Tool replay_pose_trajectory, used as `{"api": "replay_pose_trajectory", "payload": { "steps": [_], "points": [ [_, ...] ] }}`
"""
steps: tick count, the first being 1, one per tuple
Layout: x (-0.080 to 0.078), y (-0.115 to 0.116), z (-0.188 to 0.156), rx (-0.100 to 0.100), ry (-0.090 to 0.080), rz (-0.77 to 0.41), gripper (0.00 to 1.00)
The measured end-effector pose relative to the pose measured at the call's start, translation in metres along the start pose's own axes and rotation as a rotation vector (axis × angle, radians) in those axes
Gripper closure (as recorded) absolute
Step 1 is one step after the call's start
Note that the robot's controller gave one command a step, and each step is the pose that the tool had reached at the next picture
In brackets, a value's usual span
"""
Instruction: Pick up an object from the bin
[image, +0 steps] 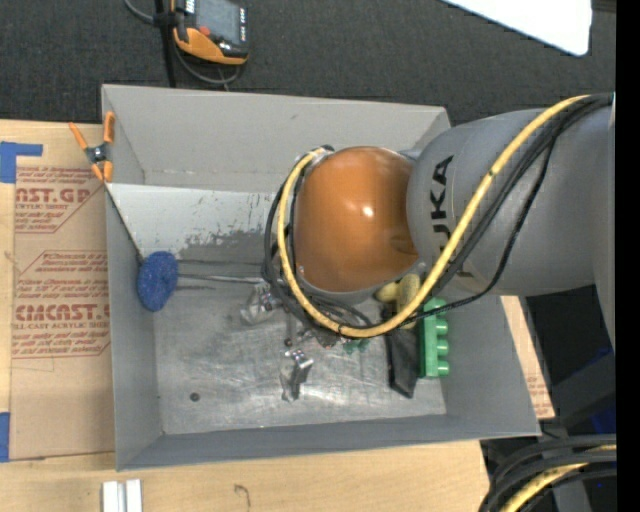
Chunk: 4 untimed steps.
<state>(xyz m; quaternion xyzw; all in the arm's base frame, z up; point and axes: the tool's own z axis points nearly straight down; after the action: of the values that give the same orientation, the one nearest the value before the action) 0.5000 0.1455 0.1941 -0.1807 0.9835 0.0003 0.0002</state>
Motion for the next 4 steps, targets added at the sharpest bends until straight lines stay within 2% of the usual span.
{"api": "replay_pose_trajectory", "payload": {
  "steps": [1,2,3,4],
  "points": [
    [0.000,-0.001,0.001,0.000,-0.001,0.101,0.00],
    [-0.027,-0.049,0.014,-0.001,-0.003,-0.175,0.00],
    [-0.029,-0.061,0.035,0.002,-0.004,-0.167,0.00],
    [-0.032,-0.049,0.040,-0.001,-0.001,0.107,0.00]
  ]
}}
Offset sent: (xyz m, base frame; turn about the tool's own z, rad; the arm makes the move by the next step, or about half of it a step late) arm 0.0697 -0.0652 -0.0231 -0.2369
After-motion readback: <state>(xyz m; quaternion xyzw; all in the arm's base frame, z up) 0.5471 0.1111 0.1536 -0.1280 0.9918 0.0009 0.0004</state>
